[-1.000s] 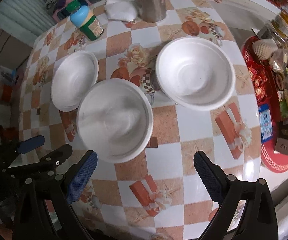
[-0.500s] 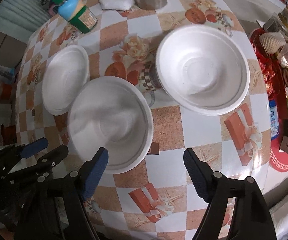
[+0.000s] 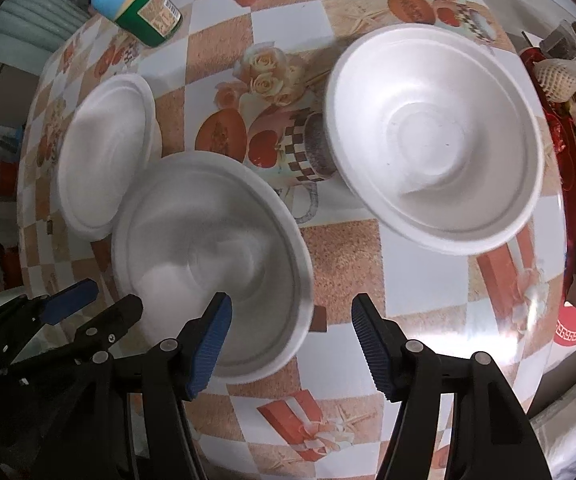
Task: Organize plates and bowls
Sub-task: 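Close the left and right grippers on a white bowl's rim, then lift the white bowl with both grippers and carry it over another white bowl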
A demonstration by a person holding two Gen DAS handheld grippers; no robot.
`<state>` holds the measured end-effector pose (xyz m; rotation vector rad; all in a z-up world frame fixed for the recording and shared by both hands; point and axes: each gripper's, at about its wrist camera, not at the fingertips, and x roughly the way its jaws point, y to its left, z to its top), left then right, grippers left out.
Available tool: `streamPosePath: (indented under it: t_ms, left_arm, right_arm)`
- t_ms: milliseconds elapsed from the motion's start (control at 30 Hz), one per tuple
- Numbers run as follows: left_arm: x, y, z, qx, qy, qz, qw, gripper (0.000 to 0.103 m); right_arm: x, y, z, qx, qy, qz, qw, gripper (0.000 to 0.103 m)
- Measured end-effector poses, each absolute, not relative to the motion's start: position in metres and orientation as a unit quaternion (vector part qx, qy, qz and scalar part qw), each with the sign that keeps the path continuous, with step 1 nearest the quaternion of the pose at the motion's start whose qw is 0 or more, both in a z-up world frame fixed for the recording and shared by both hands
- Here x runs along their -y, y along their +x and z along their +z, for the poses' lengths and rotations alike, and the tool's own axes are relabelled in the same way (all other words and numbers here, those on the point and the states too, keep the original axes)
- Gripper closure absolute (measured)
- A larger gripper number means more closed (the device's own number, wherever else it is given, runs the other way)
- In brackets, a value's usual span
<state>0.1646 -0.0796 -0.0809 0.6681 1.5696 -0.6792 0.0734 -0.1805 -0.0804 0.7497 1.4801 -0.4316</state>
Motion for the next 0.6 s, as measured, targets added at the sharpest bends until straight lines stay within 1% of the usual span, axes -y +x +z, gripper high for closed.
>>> streamPosePath:
  t_ms: [33,67,100,133,167,200,333,400,600]
  left_arm:
    - [0.080,0.164,-0.083,-0.682,0.286,-0.296,0.604,0.067]
    - [0.081,0.165,-0.084,-0.685,0.284,-0.300,0.601,0.073]
    - [0.081,0.163,-0.084,-0.687,0.280,-0.310,0.595,0.084]
    - [0.083,0.161,-0.085,-0.686,0.280,-0.316,0.593,0.084]
    - [0.083,0.160,-0.084,-0.683,0.283,-0.321,0.592,0.084]
    - [0.083,0.158,-0.083,-0.681,0.284,-0.324,0.592,0.085]
    - [0.076,0.160,-0.075,-0.684,0.270,-0.329,0.593,0.085]
    - [0.071,0.159,-0.065,-0.678,0.270,-0.335,0.596,0.086]
    - [0.054,0.146,-0.040,-0.666,0.268,-0.342,0.606,0.086]
  right_arm:
    - [0.180,0.075,-0.082,-0.654,0.330,-0.190,0.654,0.038]
    - [0.180,0.076,-0.083,-0.653,0.328,-0.189,0.656,0.038]
    - [0.180,0.077,-0.085,-0.652,0.330,-0.186,0.657,0.042]
    - [0.179,0.078,-0.085,-0.651,0.332,-0.180,0.658,0.050]
    - [0.178,0.079,-0.085,-0.653,0.332,-0.176,0.658,0.072]
    - [0.176,0.079,-0.085,-0.658,0.324,-0.176,0.657,0.080]
    - [0.172,0.076,-0.080,-0.657,0.309,-0.181,0.663,0.080]
    - [0.171,0.071,-0.077,-0.656,0.311,-0.183,0.663,0.085]
    - [0.162,0.057,-0.053,-0.643,0.304,-0.182,0.679,0.085]
